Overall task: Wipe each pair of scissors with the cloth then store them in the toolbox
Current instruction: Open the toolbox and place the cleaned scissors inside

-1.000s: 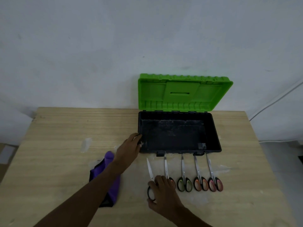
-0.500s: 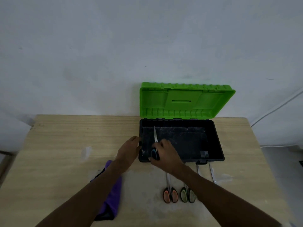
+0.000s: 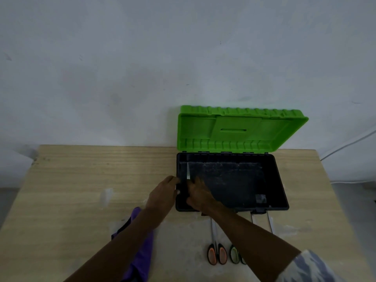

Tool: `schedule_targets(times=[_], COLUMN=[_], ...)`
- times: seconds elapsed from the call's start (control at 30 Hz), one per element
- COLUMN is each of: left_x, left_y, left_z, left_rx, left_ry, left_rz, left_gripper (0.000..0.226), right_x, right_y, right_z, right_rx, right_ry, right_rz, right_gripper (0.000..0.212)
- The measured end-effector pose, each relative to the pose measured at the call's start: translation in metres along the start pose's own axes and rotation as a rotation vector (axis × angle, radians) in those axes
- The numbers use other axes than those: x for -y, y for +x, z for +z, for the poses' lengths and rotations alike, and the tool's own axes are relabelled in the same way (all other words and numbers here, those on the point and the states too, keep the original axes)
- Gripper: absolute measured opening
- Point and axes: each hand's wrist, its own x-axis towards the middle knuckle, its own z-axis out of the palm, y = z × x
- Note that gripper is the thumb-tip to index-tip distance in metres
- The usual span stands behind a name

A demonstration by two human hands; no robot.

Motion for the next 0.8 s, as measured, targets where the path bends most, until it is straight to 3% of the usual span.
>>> schedule_targets(times=[0.23, 0.47, 0.63, 0.8], left_x=[-0.004, -0.021, -0.029, -0.029], left_y=[-0.003, -0.006, -0.015, -0.024], left_z=[-0.003, 0.004, 0.024, 0.040], left_rx=[0.012, -0.009, -0.092, -0.041], left_ry=[0.009, 0.137, 0.240, 0.245], left_rz=[0.003, -0.012, 0.000, -0.084], left_gripper=[0.032, 0.033, 0.054, 0.065], right_x=[-0.001, -0.020, -0.041, -0.056], right_y=[-0.004, -0.039, -0.086, -0.128], right_z=[0.004, -0.009, -0.014, 0.003], right_rx=[-0.006, -0.235, -0.432, -0.458], right_ry=[0.031, 0.148, -0.010, -0.133], right_rz=[0.031, -0.049, -0.238, -0.326], right_gripper=[0.053, 0.025, 0.029, 0.023])
